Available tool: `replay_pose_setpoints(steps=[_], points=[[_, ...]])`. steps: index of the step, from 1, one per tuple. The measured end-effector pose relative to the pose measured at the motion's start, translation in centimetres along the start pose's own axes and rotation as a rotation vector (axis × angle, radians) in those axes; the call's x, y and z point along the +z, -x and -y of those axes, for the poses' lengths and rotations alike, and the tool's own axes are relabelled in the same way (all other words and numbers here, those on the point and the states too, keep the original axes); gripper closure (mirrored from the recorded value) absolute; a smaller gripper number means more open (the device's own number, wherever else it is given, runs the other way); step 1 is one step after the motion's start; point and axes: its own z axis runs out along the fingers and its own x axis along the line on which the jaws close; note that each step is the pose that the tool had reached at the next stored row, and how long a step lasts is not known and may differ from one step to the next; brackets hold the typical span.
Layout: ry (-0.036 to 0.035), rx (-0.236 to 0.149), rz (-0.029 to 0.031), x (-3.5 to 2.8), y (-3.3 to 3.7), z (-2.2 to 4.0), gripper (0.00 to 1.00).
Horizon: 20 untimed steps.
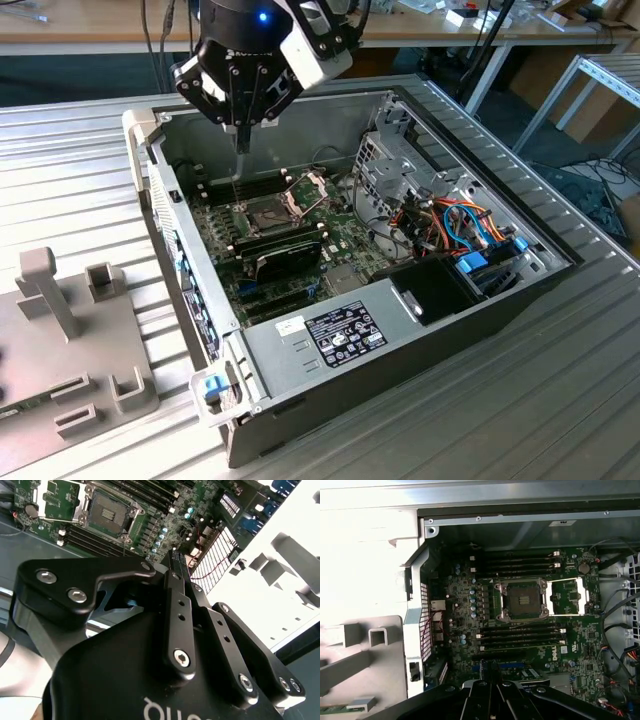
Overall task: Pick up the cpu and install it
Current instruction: 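Reach for the cpu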
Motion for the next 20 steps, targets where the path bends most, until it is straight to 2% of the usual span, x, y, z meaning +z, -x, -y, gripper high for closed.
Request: replay_pose_setpoints(steps=[6,20], points=[[0.0000,0.000,0.0000,-0.01,-0.27,0.02,0.89],[0.0000,0.000,0.0000,-0.04,-1.41,0.11,0.89]])
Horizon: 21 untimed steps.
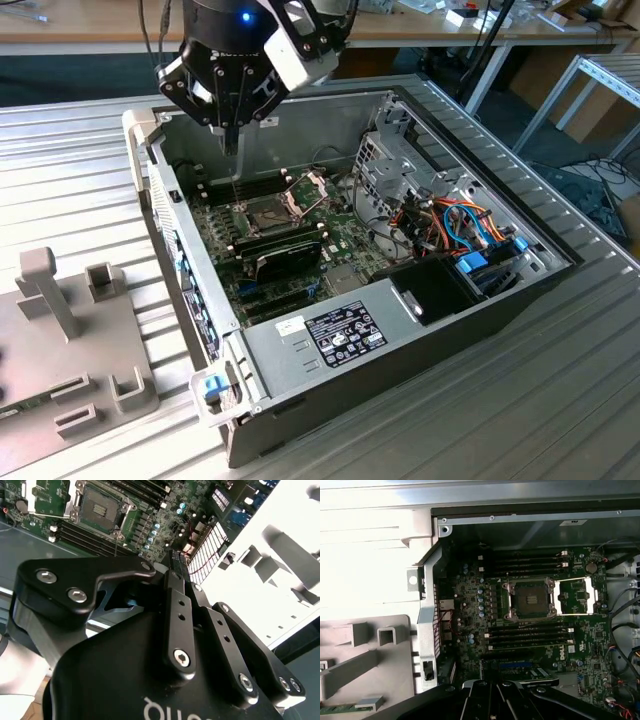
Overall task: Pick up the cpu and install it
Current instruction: 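Reach for the cpu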
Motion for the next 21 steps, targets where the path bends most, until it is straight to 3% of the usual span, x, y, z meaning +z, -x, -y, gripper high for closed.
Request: replay_pose_setpoints(steps=[21], points=[[0.0000,0.000,0.0001,-0.05,-1.99,0.15,0.89]])
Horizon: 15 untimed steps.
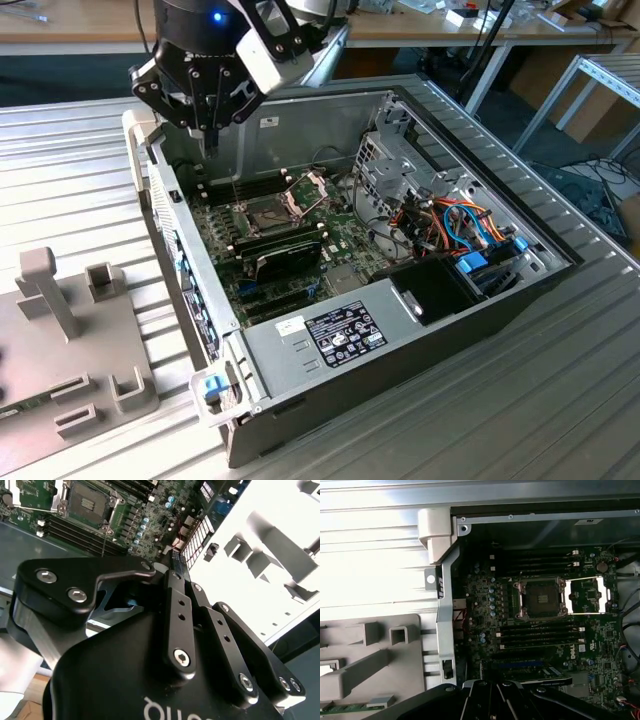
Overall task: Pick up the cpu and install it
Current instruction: 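Reach for the cpu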
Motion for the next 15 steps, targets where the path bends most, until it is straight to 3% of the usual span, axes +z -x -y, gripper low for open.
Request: replay_pose_setpoints(steps=[15], points=[[0.0000,0.000,0.0000,-0.03,-1.46,0.11,0.89]])
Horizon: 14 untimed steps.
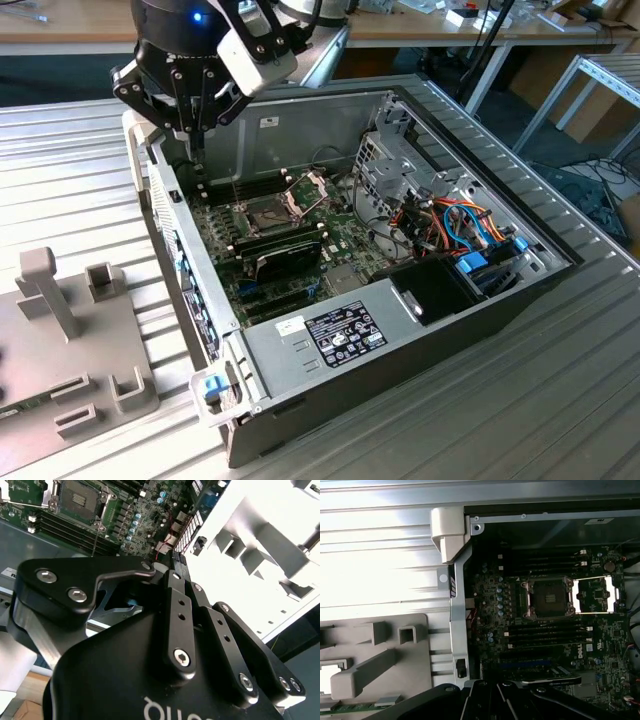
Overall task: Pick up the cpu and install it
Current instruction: 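Reach for the cpu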
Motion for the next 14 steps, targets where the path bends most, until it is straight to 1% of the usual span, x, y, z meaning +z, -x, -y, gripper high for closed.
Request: replay_pose_setpoints(steps=[4,14], points=[[0.0000,0.000,0.0000,-0.01,-0.44,0.03,0.89],[0.0000,0.000,0.0000,-0.03,-1.28,0.10,0.89]])
